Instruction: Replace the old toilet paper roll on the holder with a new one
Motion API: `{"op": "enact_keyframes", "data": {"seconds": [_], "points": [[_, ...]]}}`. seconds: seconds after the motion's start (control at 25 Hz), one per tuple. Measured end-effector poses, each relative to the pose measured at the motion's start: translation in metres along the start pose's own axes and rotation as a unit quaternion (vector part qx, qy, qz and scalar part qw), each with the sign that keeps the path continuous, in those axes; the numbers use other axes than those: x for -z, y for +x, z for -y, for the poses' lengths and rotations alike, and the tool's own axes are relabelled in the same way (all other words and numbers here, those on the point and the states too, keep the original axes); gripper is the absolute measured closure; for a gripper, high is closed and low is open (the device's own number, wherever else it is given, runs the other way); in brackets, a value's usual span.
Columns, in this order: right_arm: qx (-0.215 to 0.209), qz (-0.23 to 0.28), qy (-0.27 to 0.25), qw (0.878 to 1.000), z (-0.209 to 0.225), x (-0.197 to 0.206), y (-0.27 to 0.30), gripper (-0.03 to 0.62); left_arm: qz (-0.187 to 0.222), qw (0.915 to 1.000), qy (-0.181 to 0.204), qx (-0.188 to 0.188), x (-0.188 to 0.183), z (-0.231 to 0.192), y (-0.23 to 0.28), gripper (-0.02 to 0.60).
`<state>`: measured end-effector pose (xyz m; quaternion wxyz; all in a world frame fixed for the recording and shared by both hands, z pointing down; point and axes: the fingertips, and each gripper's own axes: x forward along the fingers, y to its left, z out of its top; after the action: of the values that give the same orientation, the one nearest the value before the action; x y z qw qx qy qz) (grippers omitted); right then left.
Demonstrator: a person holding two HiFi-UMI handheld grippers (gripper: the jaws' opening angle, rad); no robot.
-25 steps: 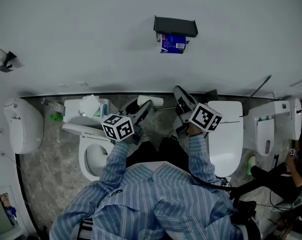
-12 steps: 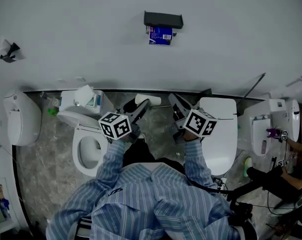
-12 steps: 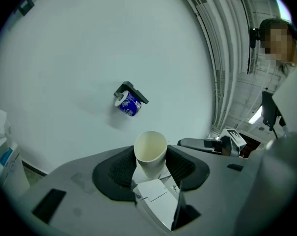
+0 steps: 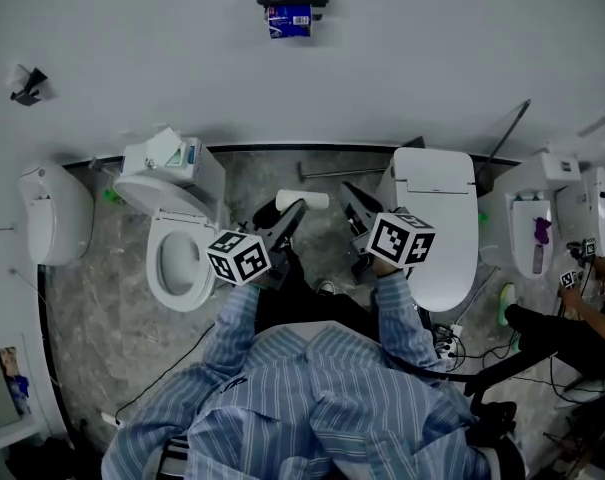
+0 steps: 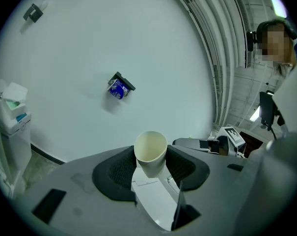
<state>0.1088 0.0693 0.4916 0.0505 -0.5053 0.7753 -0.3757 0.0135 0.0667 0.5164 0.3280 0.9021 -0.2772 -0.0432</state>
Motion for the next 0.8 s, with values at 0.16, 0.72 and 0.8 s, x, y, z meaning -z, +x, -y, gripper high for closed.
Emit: {"op": "enact_keyframes", "data": {"seconds": [0.16, 0.72, 0.8], "points": [[-0.008, -0.008, 0.004, 1.0, -0.003, 0.025, -0.024, 0.572, -0.004, 0.9999, 0.005, -0.008, 0.024, 0.021, -0.023, 0.395], [-0.014, -0.031, -0.024, 0.999, -0.068, 0.081, -0.011, 0.572, 0.015, 0.9997, 0.013, -0.017, 0.016, 0.015, -0.109, 0.396], [-0.011, -0.03, -0.024, 0.999, -0.08, 0.089, -0.009, 0.572, 0.013, 0.9997, 0.016, -0.014, 0.015, 0.014, -0.123, 0.396]]}}
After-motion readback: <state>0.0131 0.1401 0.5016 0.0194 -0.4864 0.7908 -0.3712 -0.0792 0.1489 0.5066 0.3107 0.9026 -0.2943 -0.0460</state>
